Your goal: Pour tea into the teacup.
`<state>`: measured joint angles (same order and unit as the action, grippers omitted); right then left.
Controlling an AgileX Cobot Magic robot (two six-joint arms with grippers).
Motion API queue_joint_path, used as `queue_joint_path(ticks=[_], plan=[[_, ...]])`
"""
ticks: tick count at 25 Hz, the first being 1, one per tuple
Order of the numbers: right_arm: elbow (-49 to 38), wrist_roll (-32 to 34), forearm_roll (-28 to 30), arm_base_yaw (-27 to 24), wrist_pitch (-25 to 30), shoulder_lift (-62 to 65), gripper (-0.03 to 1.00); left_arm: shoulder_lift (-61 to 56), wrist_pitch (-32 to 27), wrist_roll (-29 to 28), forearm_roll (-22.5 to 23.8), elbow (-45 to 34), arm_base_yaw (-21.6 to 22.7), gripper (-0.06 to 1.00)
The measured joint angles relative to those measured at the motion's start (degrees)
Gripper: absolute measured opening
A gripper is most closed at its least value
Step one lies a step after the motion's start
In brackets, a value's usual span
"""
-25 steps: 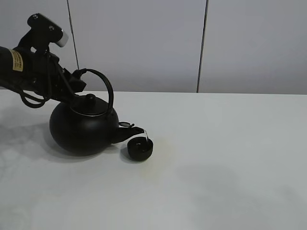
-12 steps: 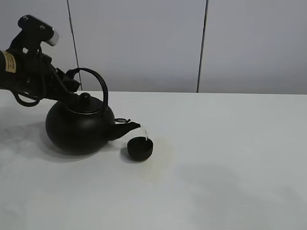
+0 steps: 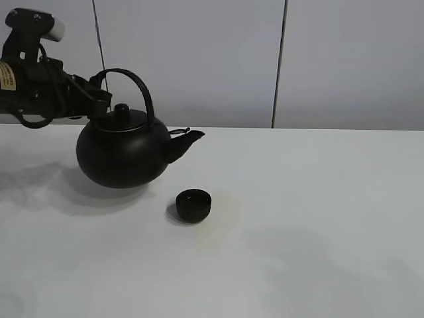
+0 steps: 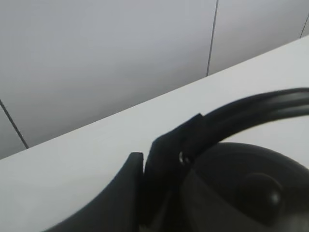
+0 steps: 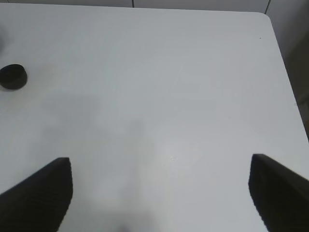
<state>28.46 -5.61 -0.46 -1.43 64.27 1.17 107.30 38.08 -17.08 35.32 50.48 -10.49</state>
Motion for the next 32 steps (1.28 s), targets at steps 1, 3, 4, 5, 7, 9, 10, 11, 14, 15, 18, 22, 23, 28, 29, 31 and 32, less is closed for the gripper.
queue_joint_path(ticks=[1,3,4,5,7,9,10,11,14,15,18,22,23,28,29,31,32], plan=[[0.00,0.00,0.00,0.00,0.00,0.00,0.68,0.00,1.03,-0.77,0.26,0.00,0.43,0.11],[0.00,0.00,0.00,0.00,0.00,0.00,0.68,0.00,2.96,-1.40,0.35,-0.33,1.36,0.11],[0.00,0.00,0.00,0.00,0.00,0.00,0.68,0.00,4.11,-1.41,0.29,-0.86,1.77,0.11],[0.00,0.00,0.00,0.00,0.00,0.00,0.68,0.00,5.31,-1.41,0.15,-1.47,2.15,0.11],[0.00,0.00,0.00,0.00,0.00,0.00,0.68,0.00,7.25,-0.79,-1.14,-3.68,2.73,0.11],[0.00,0.00,0.00,0.00,0.00,0.00,0.68,0.00,9.21,0.79,-3.06,-6.16,2.81,0.11],[0.00,0.00,0.00,0.00,0.00,0.00,0.68,0.00,9.91,1.76,-3.99,-7.51,2.81,0.11],[0.00,0.00,0.00,0.00,0.00,0.00,0.68,0.00,10.66,3.00,-4.84,-8.81,2.81,0.11],[0.00,0.00,0.00,0.00,0.00,0.00,0.68,0.00,13.67,6.26,-6.80,-12.33,2.81,0.11],[0.00,0.00,0.00,0.00,0.00,0.00,0.68,0.00,14.85,6.97,-7.83,-13.46,2.81,0.11],[0.00,0.00,0.00,0.00,0.05,0.00,0.68,0.00,16.81,8.74,-11.91,-15.83,2.81,0.11],[0.00,0.00,0.00,0.00,0.05,0.00,0.68,0.00,17.22,10.14,-14.67,-16.79,2.81,0.11],[0.00,0.00,0.00,0.00,0.05,0.00,0.68,0.00,17.22,10.21,-14.78,-16.79,2.81,0.11],[0.00,0.00,0.00,0.00,0.05,0.00,0.68,0.00,17.43,10.89,-15.24,-17.58,2.81,0.11],[0.00,0.00,0.00,0.00,0.05,0.00,0.68,0.00,17.60,11.58,-15.24,-18.05,2.81,0.11],[0.00,0.00,0.00,0.00,0.05,0.00,0.68,0.00,17.94,13.01,-15.37,-19.13,2.81,0.11],[0.00,0.00,0.00,0.00,0.05,0.00,0.68,0.00,18.01,13.74,-15.37,-19.73,2.81,0.11]])
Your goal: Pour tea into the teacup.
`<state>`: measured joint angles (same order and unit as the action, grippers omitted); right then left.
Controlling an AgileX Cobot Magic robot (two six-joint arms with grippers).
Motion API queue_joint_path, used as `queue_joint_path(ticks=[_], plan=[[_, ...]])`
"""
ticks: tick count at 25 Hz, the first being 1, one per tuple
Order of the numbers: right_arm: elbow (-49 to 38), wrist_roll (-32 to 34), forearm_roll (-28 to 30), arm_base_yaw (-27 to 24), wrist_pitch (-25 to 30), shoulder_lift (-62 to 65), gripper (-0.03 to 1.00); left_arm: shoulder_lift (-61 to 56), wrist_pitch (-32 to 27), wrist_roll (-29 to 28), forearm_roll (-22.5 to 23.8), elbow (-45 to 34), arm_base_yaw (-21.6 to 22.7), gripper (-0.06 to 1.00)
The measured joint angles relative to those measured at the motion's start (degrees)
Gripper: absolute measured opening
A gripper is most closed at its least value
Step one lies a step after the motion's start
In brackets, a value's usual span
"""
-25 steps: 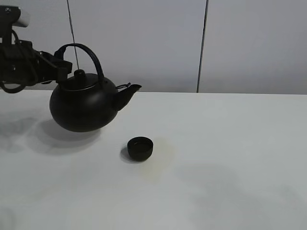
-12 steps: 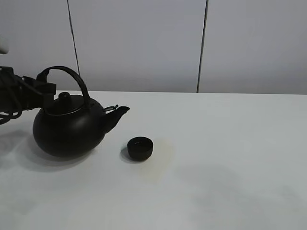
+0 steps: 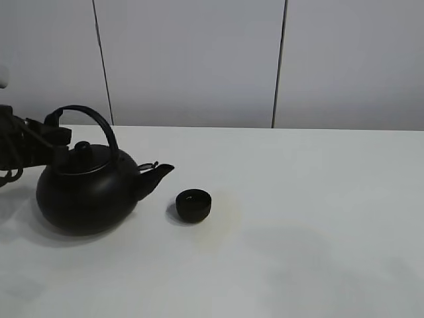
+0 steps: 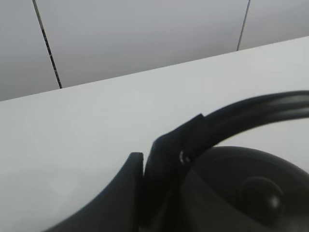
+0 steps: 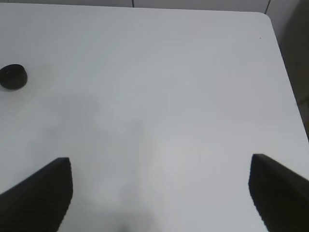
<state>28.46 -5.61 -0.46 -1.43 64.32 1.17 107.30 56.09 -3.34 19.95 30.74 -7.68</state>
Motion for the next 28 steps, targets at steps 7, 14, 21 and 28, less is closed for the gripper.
queue_joint_path(ticks=[7,14,21,28], plan=[[0.00,0.00,0.00,0.00,0.00,0.00,0.68,-0.07,1.60,2.73,-1.10,-2.61,0.00,0.11],[0.00,0.00,0.00,0.00,-0.06,0.00,0.68,-0.09,2.55,3.64,-3.26,-3.33,0.00,0.11],[0.00,0.00,0.00,0.00,-0.06,0.00,0.68,-0.62,5.67,3.34,-3.21,-3.26,0.00,0.25],[0.00,0.00,0.00,0.00,-0.06,0.00,0.68,-0.86,7.08,1.93,-3.92,-3.33,0.00,0.50]])
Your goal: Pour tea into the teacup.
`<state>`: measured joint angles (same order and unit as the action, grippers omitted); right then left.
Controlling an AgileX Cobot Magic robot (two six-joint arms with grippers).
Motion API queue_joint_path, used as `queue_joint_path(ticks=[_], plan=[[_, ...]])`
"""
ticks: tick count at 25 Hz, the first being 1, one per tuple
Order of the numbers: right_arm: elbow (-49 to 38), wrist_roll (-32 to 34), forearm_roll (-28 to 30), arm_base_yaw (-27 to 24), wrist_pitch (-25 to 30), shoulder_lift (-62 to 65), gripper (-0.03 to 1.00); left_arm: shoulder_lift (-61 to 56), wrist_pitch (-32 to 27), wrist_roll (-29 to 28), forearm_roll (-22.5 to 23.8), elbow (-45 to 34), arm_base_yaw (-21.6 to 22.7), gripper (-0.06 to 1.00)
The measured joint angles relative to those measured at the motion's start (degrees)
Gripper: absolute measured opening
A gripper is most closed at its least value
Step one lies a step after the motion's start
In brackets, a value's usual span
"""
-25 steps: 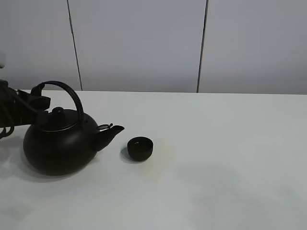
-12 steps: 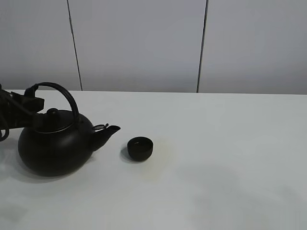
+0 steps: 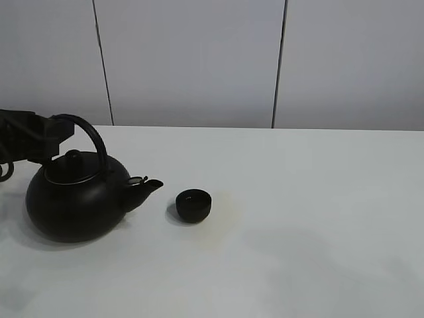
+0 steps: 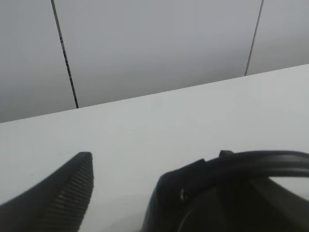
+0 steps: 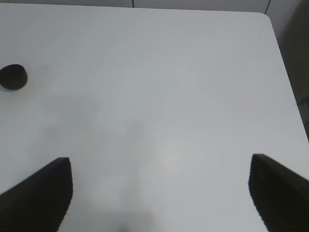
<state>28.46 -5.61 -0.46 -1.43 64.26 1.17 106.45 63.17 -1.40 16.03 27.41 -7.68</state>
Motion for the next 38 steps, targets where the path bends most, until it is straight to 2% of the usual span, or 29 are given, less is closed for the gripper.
queue_joint_path(ticks=[11,17,19,21,25,28,32,35,38], plan=[[0.00,0.00,0.00,0.00,0.00,0.00,0.68,-1.61,2.51,0.23,-0.72,-8.54,0.00,0.67],[0.00,0.00,0.00,0.00,0.06,0.00,0.68,-7.29,2.38,0.23,-2.15,-10.24,0.00,0.69],[0.00,0.00,0.00,0.00,0.06,0.00,0.68,-10.96,-0.32,0.23,-2.22,-10.19,0.00,0.69],[0.00,-0.02,0.00,0.00,0.06,0.00,0.68,-14.65,-6.63,-0.39,-2.26,-9.63,0.00,0.69],[0.00,-0.02,0.00,0.00,0.06,0.00,0.68,-22.67,-25.14,-4.93,-1.73,-6.21,0.00,0.69],[0.00,-0.02,0.00,0.00,0.06,0.00,0.68,-29.00,-37.95,-8.53,0.72,-2.20,0.00,0.69],[0.00,-0.02,0.00,0.00,0.06,0.00,0.68,-36.76,-55.39,-11.09,5.78,6.19,0.00,0.69],[0.00,-0.02,0.00,0.00,0.06,0.00,0.68,-40.30,-69.65,-11.49,6.54,13.42,0.09,0.69],[0.00,-0.02,0.00,0.00,0.06,0.00,0.68,-42.81,-77.24,-11.43,6.55,18.03,2.92,0.69]])
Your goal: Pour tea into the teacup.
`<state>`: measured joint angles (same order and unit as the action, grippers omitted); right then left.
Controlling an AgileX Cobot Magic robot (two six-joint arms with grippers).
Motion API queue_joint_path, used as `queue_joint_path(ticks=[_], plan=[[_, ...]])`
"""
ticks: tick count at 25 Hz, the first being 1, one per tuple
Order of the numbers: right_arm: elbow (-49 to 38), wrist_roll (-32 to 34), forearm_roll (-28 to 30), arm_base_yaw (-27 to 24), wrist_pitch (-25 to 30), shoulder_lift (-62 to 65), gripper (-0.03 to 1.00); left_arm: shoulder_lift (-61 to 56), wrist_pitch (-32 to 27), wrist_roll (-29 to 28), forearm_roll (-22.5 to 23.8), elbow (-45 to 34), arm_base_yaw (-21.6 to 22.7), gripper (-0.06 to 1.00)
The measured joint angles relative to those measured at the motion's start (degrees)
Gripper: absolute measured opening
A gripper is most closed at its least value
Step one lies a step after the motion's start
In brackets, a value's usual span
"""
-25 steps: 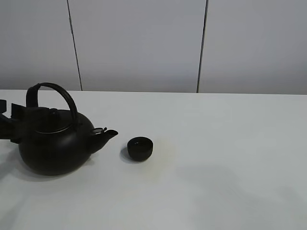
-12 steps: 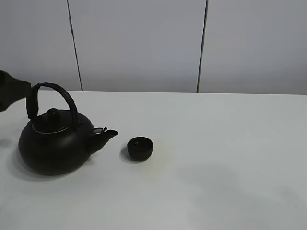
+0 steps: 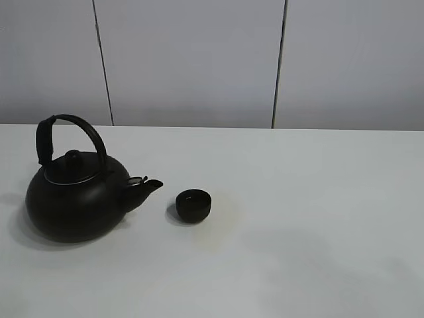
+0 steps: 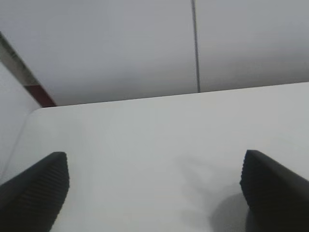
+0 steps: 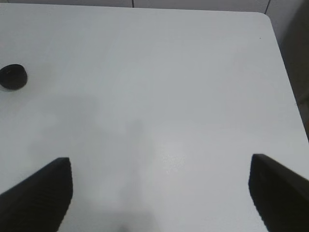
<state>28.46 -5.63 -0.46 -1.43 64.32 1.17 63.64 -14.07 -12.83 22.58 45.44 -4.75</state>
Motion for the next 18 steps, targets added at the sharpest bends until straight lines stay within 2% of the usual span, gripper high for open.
queue_joint_path(ticks=[3,5,10,13,18], plan=[[0.00,0.00,0.00,0.00,-0.05,0.00,0.68,-2.33,-3.15,0.00,-0.51,1.69,3.93,0.69],[0.00,0.00,0.00,0.00,-0.05,0.00,0.68,-4.30,-4.13,0.05,-2.56,1.74,5.61,0.69],[0.00,0.00,0.00,0.00,-0.05,0.00,0.68,-12.27,-8.55,3.79,-7.99,1.74,6.06,0.69],[0.00,0.00,0.00,0.00,-0.05,0.00,0.68,-19.72,-12.53,5.66,-8.74,1.65,6.12,0.69],[0.00,0.00,0.00,0.00,-0.05,0.00,0.68,-34.94,-15.72,5.58,-9.08,-2.25,6.12,0.70]])
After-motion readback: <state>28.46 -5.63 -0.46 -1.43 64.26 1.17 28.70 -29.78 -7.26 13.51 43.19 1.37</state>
